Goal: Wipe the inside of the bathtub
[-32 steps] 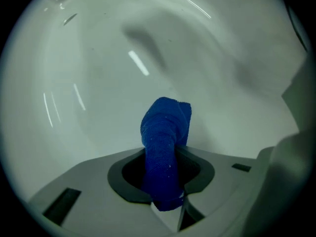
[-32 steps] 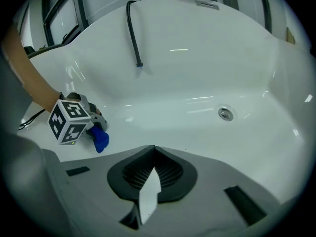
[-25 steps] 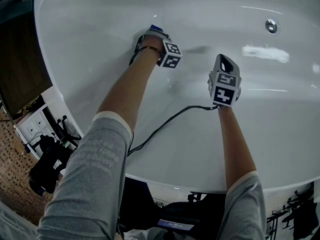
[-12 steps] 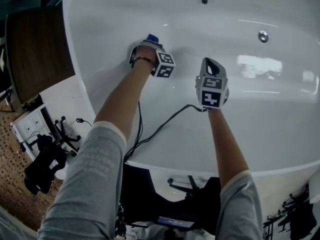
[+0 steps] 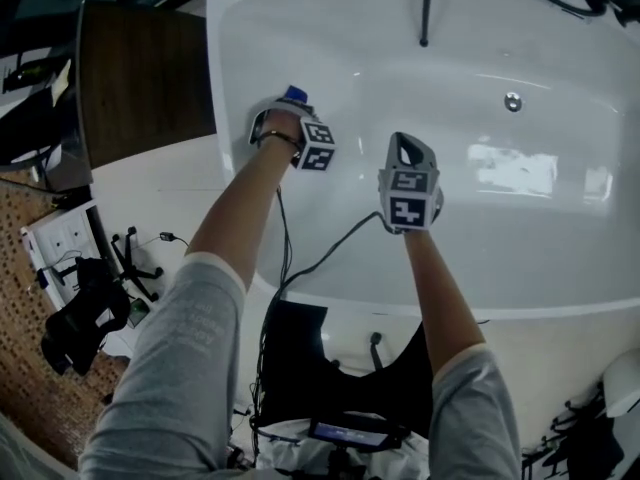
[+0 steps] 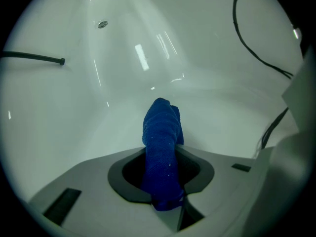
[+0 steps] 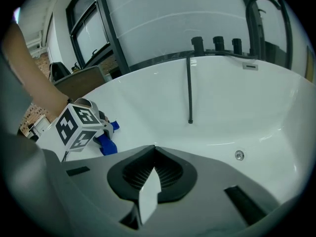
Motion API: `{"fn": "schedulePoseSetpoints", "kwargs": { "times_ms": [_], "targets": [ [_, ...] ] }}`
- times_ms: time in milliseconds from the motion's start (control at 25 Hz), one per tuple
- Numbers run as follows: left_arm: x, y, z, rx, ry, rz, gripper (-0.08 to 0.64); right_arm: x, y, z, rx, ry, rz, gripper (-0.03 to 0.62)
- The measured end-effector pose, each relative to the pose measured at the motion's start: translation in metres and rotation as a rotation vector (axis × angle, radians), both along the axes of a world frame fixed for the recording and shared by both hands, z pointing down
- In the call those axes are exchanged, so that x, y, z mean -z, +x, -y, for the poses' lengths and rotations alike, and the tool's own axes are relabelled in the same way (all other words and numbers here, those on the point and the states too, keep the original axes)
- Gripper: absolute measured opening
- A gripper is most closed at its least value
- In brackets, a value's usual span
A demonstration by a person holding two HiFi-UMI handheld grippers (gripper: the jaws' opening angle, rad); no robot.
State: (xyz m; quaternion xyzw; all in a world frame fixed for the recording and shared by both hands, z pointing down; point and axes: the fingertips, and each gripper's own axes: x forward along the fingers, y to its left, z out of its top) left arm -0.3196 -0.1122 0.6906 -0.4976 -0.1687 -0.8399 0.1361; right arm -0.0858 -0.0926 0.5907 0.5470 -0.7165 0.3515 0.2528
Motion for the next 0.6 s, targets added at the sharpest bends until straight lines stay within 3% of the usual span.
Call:
{"fn": "schedulePoseSetpoints", "kwargs": {
  "times_ms": [600],
  "targets": [
    [0.119, -0.052, -0.007, 0.072, 0.075, -0.02, 0.12, 0.113, -0.014, -0.023, 0.022, 0.031, -0.038, 0.009]
  ]
}}
